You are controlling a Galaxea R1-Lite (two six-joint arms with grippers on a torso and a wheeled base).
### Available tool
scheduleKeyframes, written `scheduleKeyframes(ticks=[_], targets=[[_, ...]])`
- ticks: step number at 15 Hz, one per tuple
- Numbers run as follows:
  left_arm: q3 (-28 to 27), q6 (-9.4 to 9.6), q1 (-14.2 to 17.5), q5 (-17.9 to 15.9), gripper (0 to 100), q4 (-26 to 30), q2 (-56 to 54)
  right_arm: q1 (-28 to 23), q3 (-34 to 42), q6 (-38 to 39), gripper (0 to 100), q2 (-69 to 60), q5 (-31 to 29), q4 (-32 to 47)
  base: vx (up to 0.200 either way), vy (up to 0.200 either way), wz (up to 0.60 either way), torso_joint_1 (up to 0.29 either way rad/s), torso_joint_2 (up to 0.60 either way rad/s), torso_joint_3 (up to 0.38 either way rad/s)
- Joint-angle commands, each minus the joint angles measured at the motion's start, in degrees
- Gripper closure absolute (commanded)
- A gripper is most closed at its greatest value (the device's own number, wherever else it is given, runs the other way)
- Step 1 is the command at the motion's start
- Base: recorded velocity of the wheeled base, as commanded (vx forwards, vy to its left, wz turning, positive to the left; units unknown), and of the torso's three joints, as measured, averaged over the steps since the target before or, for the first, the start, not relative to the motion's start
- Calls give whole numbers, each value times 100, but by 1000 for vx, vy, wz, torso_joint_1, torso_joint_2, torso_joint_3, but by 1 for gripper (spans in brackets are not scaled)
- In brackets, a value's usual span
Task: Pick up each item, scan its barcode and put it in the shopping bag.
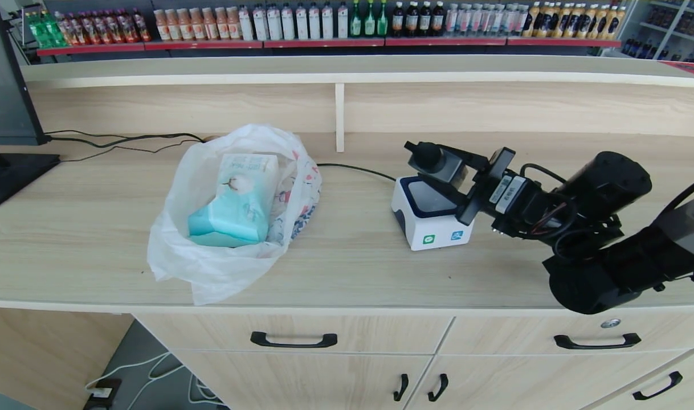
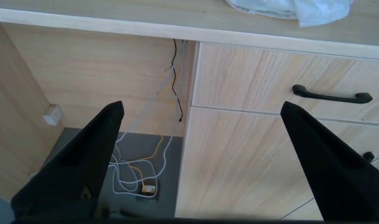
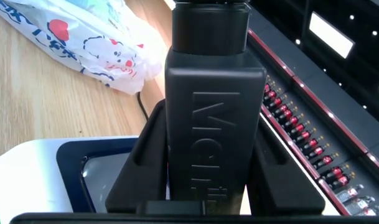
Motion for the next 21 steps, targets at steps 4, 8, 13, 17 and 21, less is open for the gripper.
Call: scheduleKeyframes(ticks=[4,8,13,17,21], targets=[[0,-2,0,-5,0,-4,0,321,51,102,100,-274,-336,-20,0,0,0,0,0,0],[0,-2,0,4,0,-4,0,453,359,102,100,-468,-459,-20,0,0,0,0,0,0],[0,-2,9,4,0,-4,0,505,1115,129,100,-1092,-512,-20,0,0,0,0,0,0],[0,-2,0,-5,0,-4,0,1376,1502,718,100,-1584,-1786,-20,0,0,0,0,0,0],[0,7,0,-5,0,-4,0,1481,1748,1544,100,-2041,-2489,-20,0,0,0,0,0,0]])
